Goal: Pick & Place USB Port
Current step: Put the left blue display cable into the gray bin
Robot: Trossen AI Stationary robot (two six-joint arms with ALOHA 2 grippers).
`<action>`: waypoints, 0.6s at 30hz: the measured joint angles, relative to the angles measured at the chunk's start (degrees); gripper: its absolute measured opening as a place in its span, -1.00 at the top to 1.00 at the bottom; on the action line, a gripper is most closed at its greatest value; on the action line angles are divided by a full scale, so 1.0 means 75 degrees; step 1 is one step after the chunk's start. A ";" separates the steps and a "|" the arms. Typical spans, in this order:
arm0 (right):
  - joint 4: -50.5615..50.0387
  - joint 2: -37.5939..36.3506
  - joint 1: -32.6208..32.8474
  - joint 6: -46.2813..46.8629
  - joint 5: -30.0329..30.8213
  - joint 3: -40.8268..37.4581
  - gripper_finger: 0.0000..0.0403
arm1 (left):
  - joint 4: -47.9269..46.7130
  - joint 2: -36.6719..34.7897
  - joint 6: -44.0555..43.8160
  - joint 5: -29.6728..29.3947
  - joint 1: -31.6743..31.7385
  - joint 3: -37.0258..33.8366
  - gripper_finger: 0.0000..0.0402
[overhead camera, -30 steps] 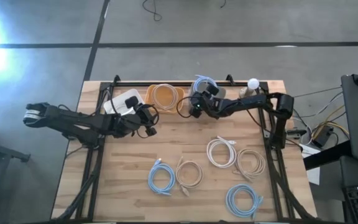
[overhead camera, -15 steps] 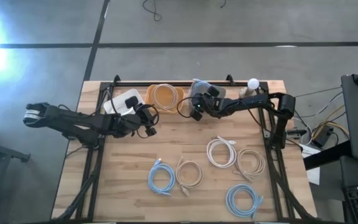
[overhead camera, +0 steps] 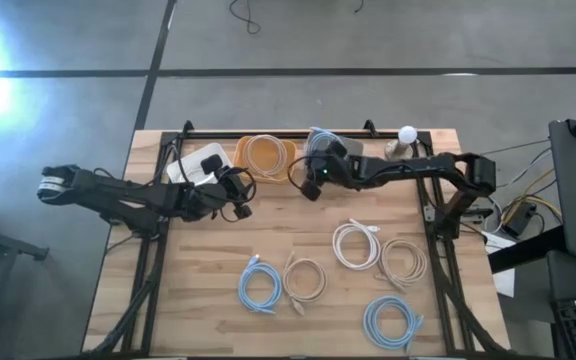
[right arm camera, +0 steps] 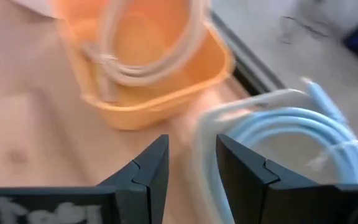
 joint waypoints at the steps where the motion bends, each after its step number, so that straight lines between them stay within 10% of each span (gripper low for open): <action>1: -0.0003 -0.0046 0.0112 0.0018 -0.0127 0.0009 0.38 | -0.0001 0.0000 -0.0055 0.0006 -0.0003 0.0000 -0.02; 18: -0.0233 -0.0140 0.1956 0.0677 -0.0339 -0.0011 0.23 | 0.0025 0.0000 -0.2023 0.5246 -0.0020 -0.0493 -0.02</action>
